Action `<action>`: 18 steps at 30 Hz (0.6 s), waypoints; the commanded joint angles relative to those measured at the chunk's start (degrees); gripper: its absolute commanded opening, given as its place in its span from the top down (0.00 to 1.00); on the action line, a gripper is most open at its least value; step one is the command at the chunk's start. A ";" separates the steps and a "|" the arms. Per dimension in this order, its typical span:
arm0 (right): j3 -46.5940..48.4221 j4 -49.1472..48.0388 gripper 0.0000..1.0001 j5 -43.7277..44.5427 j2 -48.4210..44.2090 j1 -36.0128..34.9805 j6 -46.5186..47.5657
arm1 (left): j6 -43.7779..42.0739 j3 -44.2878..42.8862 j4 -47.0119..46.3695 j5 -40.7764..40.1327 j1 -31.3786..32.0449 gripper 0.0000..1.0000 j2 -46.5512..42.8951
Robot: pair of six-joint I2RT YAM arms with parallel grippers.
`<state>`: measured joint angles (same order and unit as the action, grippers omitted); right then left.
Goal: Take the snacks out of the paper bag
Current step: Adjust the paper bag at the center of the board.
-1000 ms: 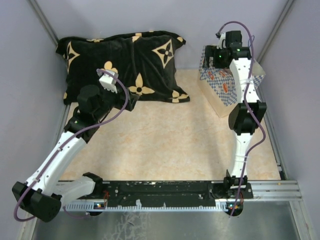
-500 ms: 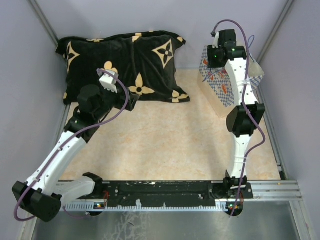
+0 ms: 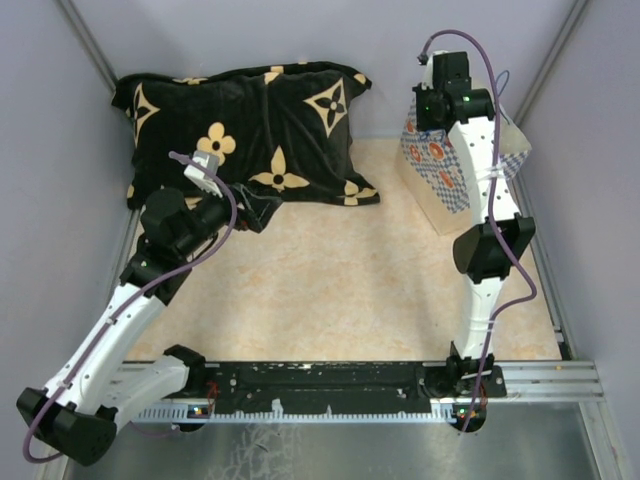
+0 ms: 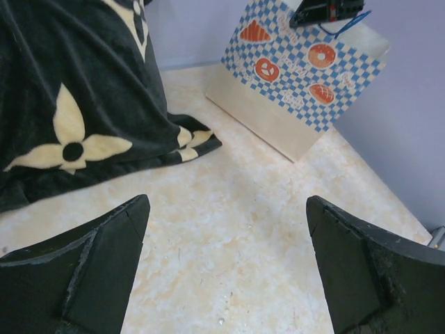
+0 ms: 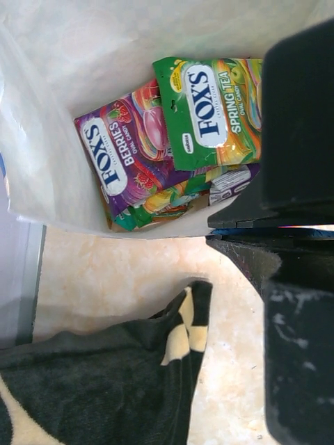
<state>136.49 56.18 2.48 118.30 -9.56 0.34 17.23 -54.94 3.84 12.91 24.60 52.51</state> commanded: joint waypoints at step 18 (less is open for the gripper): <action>-34.97 -11.34 1.00 9.13 -28.37 -13.36 0.15 | 2.56 7.19 -1.53 -4.12 -0.35 0.00 -4.25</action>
<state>111.68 50.74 10.83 104.22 -21.06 2.63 19.97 -48.84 2.02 11.57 24.60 50.46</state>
